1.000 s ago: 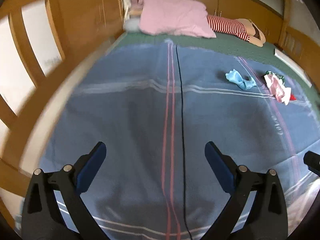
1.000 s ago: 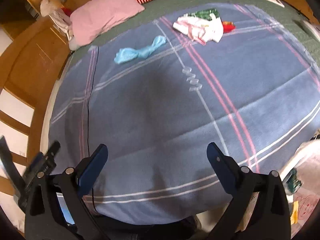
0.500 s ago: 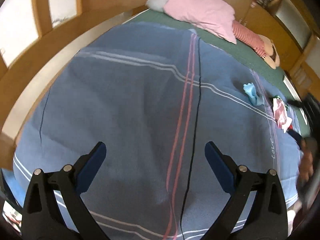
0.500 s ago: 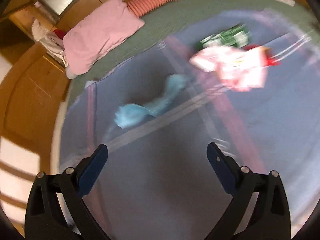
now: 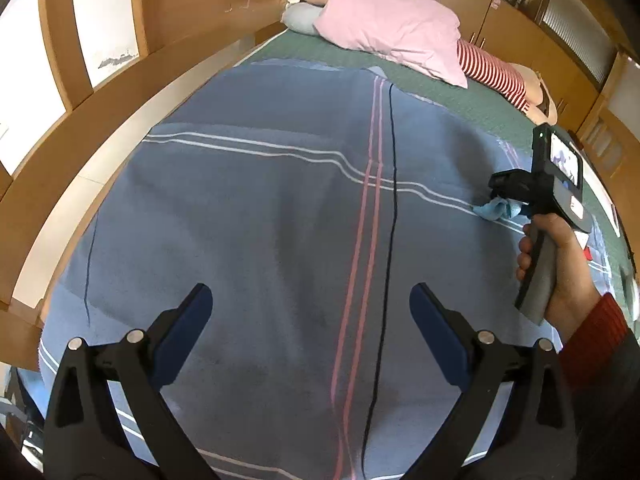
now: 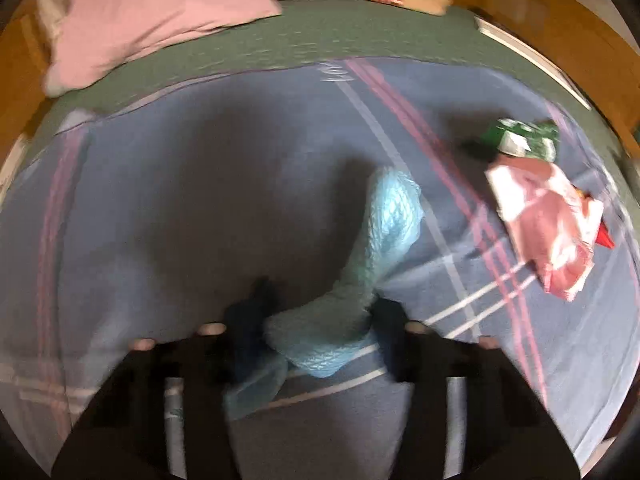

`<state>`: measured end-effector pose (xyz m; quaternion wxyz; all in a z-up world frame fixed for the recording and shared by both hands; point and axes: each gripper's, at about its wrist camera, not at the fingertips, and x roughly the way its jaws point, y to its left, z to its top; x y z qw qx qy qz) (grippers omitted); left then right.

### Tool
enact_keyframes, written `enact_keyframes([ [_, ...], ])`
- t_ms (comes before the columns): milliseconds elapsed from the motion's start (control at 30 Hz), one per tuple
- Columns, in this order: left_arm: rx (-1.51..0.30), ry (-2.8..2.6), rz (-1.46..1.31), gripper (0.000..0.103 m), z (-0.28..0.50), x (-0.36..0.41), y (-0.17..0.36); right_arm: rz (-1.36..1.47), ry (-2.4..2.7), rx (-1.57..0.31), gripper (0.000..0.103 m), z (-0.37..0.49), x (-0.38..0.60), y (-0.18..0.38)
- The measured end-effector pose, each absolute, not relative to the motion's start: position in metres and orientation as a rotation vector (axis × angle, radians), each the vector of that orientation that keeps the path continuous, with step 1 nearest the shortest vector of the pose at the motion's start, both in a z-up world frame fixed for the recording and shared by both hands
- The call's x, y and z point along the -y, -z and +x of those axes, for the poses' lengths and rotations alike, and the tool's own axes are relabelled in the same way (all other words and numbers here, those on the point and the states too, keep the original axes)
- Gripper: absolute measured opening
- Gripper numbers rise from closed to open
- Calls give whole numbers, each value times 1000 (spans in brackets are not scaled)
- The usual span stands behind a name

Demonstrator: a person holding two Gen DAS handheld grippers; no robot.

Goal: Collect trash
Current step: 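Pass the light blue cloth from the right tool into the left tool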

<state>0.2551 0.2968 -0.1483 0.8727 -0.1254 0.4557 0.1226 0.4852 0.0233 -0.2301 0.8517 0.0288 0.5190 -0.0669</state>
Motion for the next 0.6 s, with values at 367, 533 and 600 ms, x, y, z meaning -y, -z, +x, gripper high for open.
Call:
enact_keyframes([
  [367, -966, -335, -326, 99, 248, -323, 152, -71, -440, -1264, 39, 369, -96, 220],
  [533, -975, -354, -366, 99, 244, -336, 155, -175, -592, -1282, 39, 311, -112, 214],
  [600, -972, -358, -363, 99, 242, -336, 155, -197, -622, -1284, 39, 298, -116, 212],
])
